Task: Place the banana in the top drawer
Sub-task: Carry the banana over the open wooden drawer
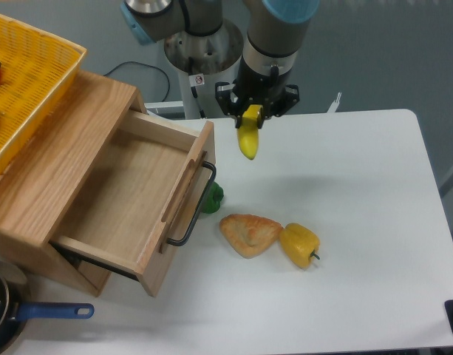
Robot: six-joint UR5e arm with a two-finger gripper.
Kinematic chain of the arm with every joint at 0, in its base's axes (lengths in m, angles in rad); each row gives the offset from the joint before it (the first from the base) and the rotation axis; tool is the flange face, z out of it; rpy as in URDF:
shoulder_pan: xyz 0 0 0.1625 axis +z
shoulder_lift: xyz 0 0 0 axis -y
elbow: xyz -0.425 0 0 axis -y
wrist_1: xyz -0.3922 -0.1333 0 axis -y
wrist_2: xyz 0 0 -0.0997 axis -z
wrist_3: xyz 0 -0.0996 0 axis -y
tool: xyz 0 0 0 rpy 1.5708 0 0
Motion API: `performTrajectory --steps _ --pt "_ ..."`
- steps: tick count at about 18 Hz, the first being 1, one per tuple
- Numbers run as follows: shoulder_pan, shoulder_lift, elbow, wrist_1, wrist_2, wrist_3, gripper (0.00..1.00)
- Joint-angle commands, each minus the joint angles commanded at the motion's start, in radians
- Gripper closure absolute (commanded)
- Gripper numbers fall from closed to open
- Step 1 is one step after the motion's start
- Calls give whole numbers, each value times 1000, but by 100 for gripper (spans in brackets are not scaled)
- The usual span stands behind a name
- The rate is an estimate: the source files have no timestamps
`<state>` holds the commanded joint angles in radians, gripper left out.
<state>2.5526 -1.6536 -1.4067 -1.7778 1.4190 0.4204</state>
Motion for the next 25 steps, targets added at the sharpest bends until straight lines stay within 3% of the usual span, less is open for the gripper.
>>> performTrajectory --steps 3,9,13,19,25 --pt "-5 12 17 -43 0 -3 91" --pt "-15 49 32 -45 -55 -11 91" --pt "-23 48 74 -45 -104 -69 91" --pt "-31 43 75 -37 -135 -100 91" --pt "-63 20 83 47 -189 -182 91"
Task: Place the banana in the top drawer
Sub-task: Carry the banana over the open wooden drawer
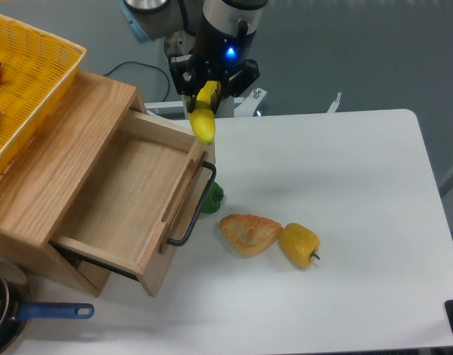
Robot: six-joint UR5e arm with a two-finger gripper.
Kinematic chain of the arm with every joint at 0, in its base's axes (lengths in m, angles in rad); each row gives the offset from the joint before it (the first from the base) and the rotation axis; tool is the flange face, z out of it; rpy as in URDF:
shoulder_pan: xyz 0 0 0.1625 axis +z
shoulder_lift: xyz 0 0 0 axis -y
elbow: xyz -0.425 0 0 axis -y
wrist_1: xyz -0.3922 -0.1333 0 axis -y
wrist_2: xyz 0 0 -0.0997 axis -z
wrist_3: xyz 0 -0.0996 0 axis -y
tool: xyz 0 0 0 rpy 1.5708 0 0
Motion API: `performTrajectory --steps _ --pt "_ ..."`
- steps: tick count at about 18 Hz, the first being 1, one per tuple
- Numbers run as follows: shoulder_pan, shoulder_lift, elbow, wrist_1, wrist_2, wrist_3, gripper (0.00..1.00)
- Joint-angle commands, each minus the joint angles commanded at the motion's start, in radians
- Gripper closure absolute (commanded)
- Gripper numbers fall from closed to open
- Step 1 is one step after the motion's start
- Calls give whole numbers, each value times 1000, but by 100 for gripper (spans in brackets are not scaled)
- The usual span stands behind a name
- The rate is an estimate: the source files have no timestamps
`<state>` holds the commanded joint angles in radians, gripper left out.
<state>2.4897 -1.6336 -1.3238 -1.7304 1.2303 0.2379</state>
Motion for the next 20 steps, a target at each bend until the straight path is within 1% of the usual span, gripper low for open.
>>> performTrajectory --steps 2,6,7,10,13,20 --pt "-9 -8 2 15 -2 -14 91" --pt "-31 -23 14 20 -2 -23 91" --pt "-37 -28 18 28 -2 -37 91" --pt "-71 -43 23 75 0 -107 91" --pt "-84 -49 21 77 -2 -120 91" --pt "-88 -48 21 81 -14 -146 91"
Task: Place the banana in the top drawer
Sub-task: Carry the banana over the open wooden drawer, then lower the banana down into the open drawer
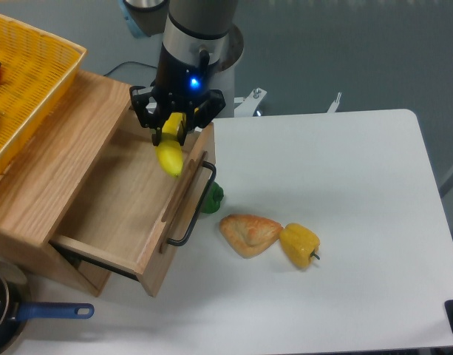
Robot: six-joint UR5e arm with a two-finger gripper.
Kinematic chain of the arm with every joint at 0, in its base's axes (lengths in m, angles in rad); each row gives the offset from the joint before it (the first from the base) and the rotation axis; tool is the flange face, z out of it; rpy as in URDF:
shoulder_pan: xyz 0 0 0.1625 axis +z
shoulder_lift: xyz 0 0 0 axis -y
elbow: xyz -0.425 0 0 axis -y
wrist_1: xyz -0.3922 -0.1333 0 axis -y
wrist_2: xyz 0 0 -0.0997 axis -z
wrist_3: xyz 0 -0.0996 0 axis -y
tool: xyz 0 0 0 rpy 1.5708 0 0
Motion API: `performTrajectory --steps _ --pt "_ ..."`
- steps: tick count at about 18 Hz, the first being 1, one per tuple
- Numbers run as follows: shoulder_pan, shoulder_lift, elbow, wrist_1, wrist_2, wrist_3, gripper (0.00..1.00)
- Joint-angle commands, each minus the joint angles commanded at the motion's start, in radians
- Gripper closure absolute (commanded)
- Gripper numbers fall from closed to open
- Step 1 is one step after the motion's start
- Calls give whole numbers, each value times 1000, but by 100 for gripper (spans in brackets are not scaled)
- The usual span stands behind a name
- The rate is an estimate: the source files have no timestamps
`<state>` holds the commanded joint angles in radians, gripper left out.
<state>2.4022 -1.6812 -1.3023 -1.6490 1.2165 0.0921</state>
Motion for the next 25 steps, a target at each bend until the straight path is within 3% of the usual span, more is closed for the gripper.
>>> performTrajectory --steps 10,25 --pt "-37 -15 -21 37 -6 -28 91" --pt "-58 -23 -66 38 0 -26 91"
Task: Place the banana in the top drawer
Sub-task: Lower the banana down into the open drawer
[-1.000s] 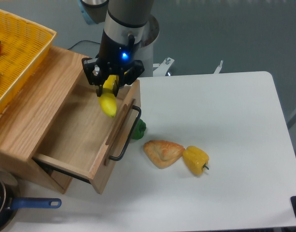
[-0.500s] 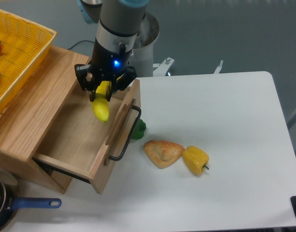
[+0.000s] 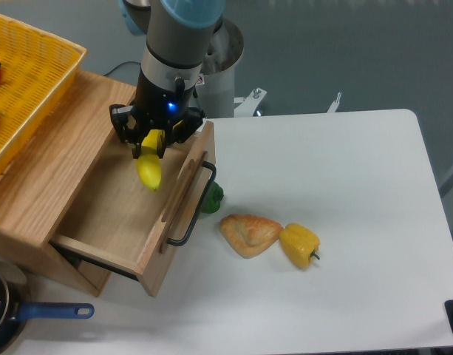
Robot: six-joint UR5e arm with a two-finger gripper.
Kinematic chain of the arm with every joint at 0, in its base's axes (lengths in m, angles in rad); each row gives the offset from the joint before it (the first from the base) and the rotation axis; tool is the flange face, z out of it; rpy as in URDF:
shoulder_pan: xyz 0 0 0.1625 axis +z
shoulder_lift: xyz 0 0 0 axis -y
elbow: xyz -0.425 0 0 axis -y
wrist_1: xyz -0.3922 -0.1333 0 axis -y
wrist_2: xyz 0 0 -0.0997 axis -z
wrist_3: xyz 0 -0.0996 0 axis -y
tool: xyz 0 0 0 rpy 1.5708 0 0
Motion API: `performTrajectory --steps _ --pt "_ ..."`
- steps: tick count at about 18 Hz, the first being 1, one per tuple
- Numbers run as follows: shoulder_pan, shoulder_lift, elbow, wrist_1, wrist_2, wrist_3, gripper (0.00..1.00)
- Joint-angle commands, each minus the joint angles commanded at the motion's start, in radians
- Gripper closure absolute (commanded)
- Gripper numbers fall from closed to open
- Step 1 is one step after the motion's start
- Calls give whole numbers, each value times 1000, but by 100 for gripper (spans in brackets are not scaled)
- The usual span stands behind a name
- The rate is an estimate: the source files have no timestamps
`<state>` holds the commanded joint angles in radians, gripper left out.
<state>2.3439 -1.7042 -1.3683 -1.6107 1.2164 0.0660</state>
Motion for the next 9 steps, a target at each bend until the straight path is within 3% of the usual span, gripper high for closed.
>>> performTrajectory --steps 9 --pt "-18 -17 -2 2 5 2 90"
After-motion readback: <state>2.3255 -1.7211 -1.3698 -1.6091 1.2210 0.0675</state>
